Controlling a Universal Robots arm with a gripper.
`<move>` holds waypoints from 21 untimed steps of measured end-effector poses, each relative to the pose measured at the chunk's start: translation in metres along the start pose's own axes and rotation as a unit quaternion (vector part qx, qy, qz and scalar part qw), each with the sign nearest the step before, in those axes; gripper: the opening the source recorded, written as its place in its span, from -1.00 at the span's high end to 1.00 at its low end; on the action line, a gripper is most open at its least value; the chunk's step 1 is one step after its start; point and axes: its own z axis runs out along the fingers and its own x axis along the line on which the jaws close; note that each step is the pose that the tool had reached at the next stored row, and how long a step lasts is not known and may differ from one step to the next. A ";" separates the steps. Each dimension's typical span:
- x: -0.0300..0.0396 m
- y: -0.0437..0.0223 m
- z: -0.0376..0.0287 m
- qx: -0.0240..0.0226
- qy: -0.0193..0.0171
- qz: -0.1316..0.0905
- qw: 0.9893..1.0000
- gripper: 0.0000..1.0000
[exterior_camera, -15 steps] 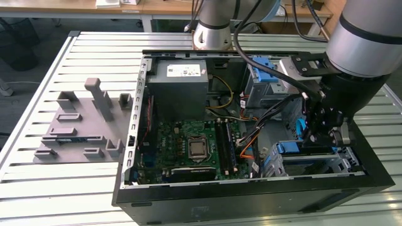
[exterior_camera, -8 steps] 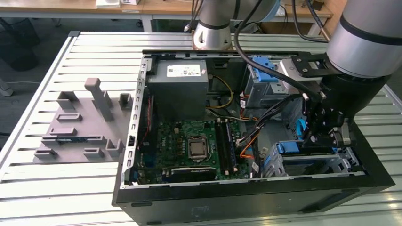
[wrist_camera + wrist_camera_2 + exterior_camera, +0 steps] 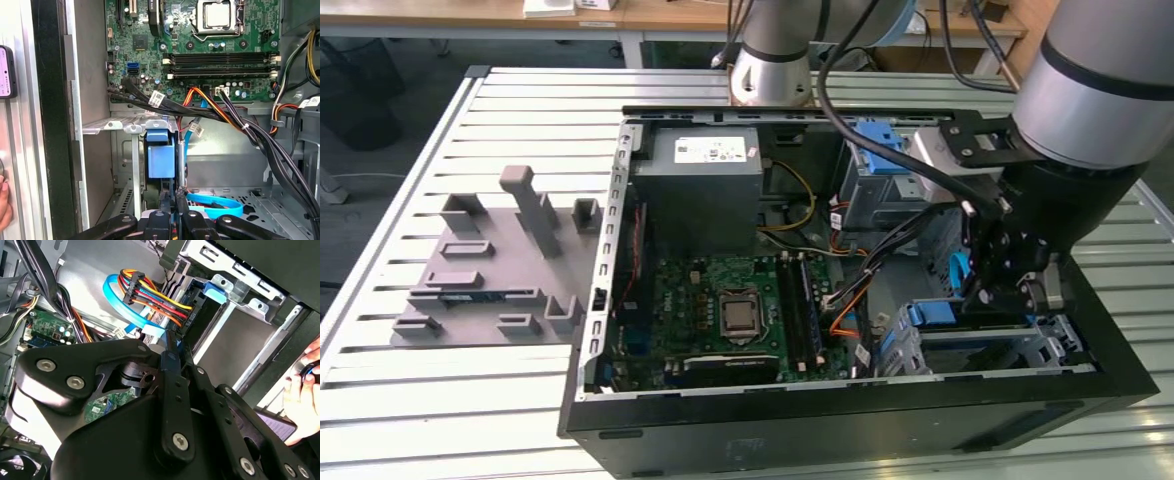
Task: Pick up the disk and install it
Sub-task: 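Insert the second disk wire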
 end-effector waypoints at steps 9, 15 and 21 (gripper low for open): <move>0.0004 0.0001 0.0016 0.000 0.000 0.000 1.000 0.68; 0.0006 0.0000 0.0006 0.000 0.000 0.000 1.000 0.53; 0.0008 -0.0009 -0.0076 0.000 0.000 0.000 1.000 0.53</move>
